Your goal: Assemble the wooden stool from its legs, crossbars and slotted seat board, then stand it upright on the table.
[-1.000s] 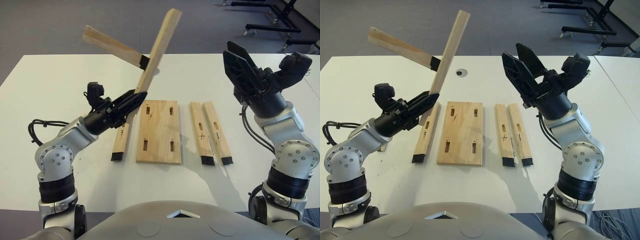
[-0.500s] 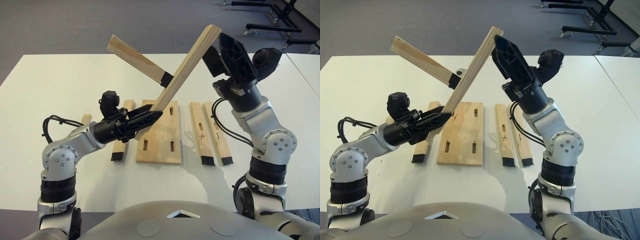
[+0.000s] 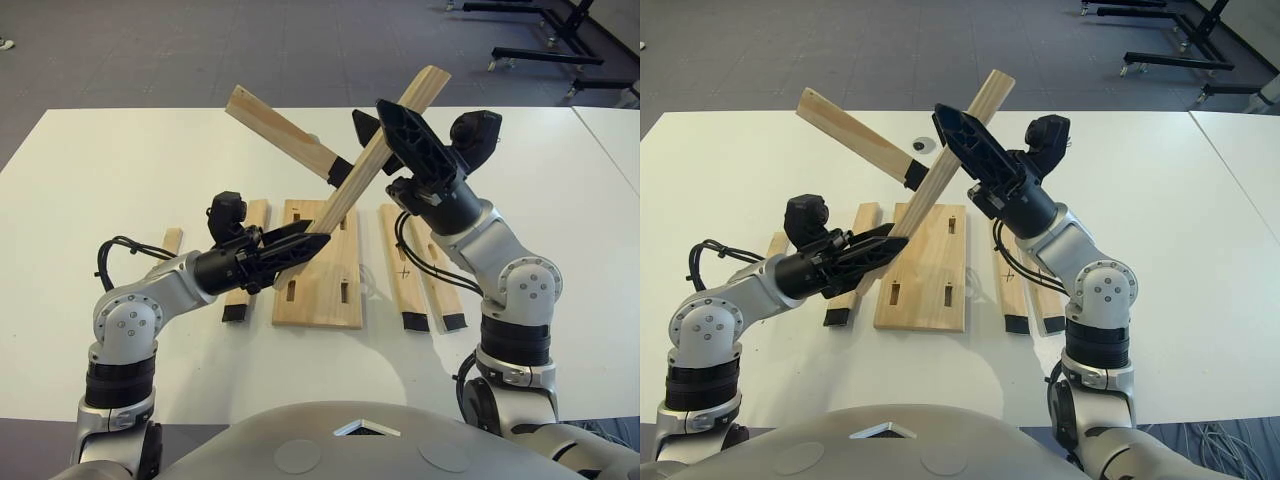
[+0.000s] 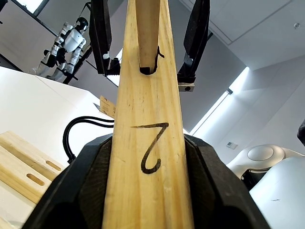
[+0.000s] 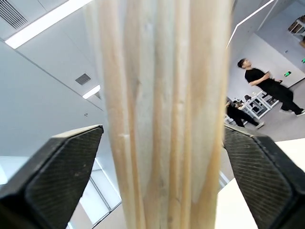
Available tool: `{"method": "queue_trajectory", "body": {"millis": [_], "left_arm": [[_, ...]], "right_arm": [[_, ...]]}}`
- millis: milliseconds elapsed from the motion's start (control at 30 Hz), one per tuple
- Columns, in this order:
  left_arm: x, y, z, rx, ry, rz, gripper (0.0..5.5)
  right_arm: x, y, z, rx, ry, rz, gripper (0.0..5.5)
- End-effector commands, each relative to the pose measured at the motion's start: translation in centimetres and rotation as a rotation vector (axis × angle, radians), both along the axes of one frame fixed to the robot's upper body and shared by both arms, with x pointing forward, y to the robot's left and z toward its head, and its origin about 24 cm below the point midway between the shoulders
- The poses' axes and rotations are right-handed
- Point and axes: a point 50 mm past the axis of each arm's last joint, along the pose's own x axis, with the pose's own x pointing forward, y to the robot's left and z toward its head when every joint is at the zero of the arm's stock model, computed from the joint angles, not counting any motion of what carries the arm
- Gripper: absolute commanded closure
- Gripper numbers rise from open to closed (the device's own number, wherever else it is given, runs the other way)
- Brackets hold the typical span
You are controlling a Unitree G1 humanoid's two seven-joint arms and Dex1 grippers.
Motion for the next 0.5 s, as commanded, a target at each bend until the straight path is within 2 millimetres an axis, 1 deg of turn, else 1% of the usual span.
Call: {"method": "queue_trajectory", "body": {"millis": [33,333,500], "left_arm": [[0.29,0.42,-0.42,0.005,-0.004,0.011,3.46],[0.4,1.01,-1.04,-0.017,-0.001,0.0,3.46],[0.03,0.7,-0.82,-0.062,0.001,-0.006,3.46]], "right_arm": [[0.08,0.31,-0.01,-0.011,0.009,0.024,1.81],[-0.07,0.07,0.13,-0.004,-0.019,0.037,3.3],[-0.01,-0.14,0.1,-0.008,-0.032,0.02,3.32]]}}
